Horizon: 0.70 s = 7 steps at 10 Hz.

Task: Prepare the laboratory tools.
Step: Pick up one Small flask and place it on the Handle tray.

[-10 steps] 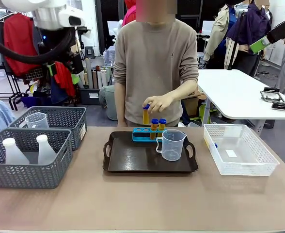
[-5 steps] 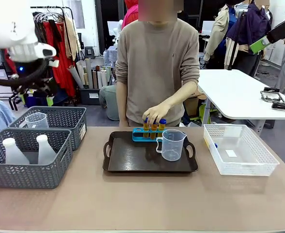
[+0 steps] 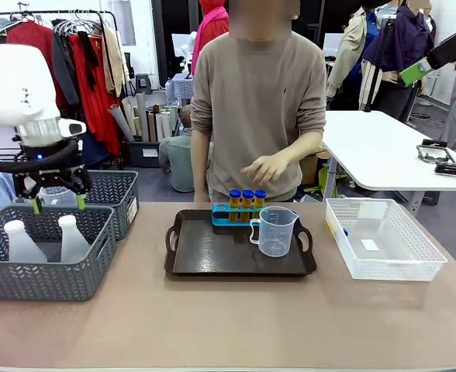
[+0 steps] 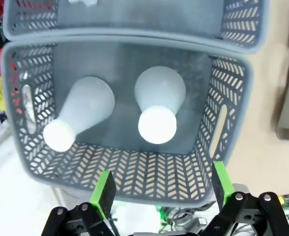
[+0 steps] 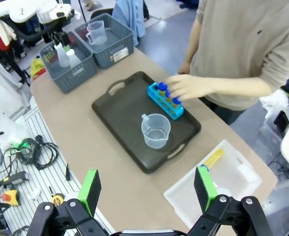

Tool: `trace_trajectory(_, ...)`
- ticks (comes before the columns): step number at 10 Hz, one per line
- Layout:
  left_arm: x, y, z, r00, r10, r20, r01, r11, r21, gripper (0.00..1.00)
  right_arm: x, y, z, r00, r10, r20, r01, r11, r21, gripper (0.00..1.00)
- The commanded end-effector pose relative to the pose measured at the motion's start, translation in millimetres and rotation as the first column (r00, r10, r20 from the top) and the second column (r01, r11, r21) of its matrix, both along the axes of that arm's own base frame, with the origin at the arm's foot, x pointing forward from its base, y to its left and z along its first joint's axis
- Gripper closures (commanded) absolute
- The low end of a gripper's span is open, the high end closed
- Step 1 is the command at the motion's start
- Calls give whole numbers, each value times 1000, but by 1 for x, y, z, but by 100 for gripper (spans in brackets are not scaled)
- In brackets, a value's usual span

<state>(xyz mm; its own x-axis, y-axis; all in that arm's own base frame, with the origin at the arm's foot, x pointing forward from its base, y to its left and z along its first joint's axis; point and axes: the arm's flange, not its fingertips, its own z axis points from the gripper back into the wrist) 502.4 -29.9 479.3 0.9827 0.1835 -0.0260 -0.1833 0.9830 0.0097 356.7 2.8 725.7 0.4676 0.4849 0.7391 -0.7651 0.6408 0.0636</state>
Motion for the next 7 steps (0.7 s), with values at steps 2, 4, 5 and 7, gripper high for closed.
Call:
trace_trajectory(2, 0, 0, 0, 1000, 0, 0, 0, 1000, 0, 0, -1, 1, 0, 1000, 15, 5, -15, 1000, 14, 0)
trace_trajectory(4, 0, 0, 0, 1000, 0, 0, 0, 1000, 0, 0, -1, 1, 0, 1000, 15, 5, -15, 1000, 14, 0)
trace_trajectory(5, 0, 0, 0, 1000, 0, 0, 0, 1000, 0, 0, -1, 1, 0, 1000, 15, 5, -15, 1000, 14, 0)
trace_trajectory(7, 14, 3, -3, 995, -95, -40, 96, 995, 5, 0, -1, 1, 0, 1000, 15, 5, -15, 1000, 14, 0)
